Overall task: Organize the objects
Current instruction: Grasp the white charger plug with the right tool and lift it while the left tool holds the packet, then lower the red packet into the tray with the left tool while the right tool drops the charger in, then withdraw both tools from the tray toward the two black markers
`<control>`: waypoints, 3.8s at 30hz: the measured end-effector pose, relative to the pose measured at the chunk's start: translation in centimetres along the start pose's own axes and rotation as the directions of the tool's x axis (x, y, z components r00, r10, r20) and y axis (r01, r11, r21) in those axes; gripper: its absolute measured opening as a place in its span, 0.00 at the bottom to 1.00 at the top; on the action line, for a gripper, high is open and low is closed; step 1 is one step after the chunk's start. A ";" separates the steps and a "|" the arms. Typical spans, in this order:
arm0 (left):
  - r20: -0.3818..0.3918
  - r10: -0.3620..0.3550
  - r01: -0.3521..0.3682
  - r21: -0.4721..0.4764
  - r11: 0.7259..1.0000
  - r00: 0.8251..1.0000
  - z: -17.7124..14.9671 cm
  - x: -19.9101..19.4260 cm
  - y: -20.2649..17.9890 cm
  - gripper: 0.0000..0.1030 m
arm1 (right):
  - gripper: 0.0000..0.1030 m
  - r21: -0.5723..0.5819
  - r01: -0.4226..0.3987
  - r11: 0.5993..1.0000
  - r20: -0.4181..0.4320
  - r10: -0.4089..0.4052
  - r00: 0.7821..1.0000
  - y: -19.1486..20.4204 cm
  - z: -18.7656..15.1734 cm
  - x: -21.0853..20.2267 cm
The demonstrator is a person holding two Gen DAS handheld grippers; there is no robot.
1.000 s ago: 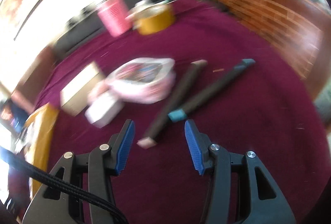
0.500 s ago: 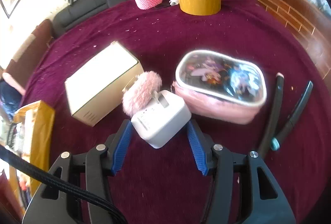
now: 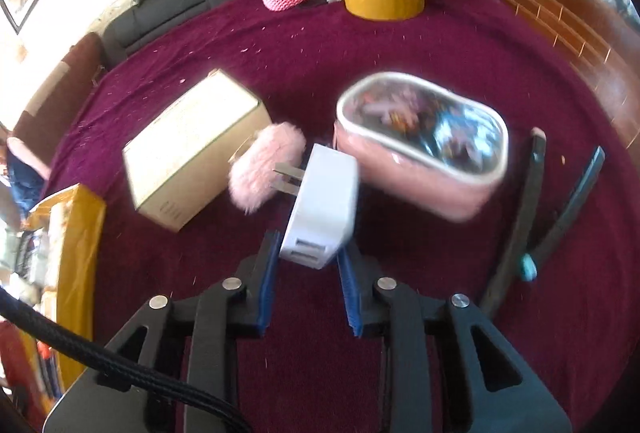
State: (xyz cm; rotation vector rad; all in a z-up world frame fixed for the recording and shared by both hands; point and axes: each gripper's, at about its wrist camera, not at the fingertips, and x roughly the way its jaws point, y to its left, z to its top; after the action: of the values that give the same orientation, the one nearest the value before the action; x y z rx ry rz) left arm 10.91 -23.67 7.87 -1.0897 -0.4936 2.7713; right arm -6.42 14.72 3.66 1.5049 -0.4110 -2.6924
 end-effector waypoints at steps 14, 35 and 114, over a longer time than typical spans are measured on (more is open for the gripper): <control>0.022 0.053 -0.053 -0.035 0.998 0.998 -1.1 -2.2 1.6 0.42 | 0.09 -0.092 -0.168 0.981 0.049 0.173 0.984 1.8 -3.5 -5.8; 0.017 0.031 -0.030 -0.018 0.999 0.999 -1.6 -2.7 0.9 0.42 | 0.43 -0.356 -0.149 0.922 -0.068 0.134 0.989 2.5 -9.2 -4.8; 0.158 0.487 -0.511 0.213 0.832 0.859 0.6 -2.1 -8.7 0.75 | 0.51 -0.400 -0.214 0.891 0.118 0.281 0.952 11.9 -11.1 -10.8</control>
State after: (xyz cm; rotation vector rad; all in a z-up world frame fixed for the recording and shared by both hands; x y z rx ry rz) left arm 11.96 -16.09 12.61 -1.1599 0.1714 3.2229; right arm 7.46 2.51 9.98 1.0395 -0.0615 -2.5157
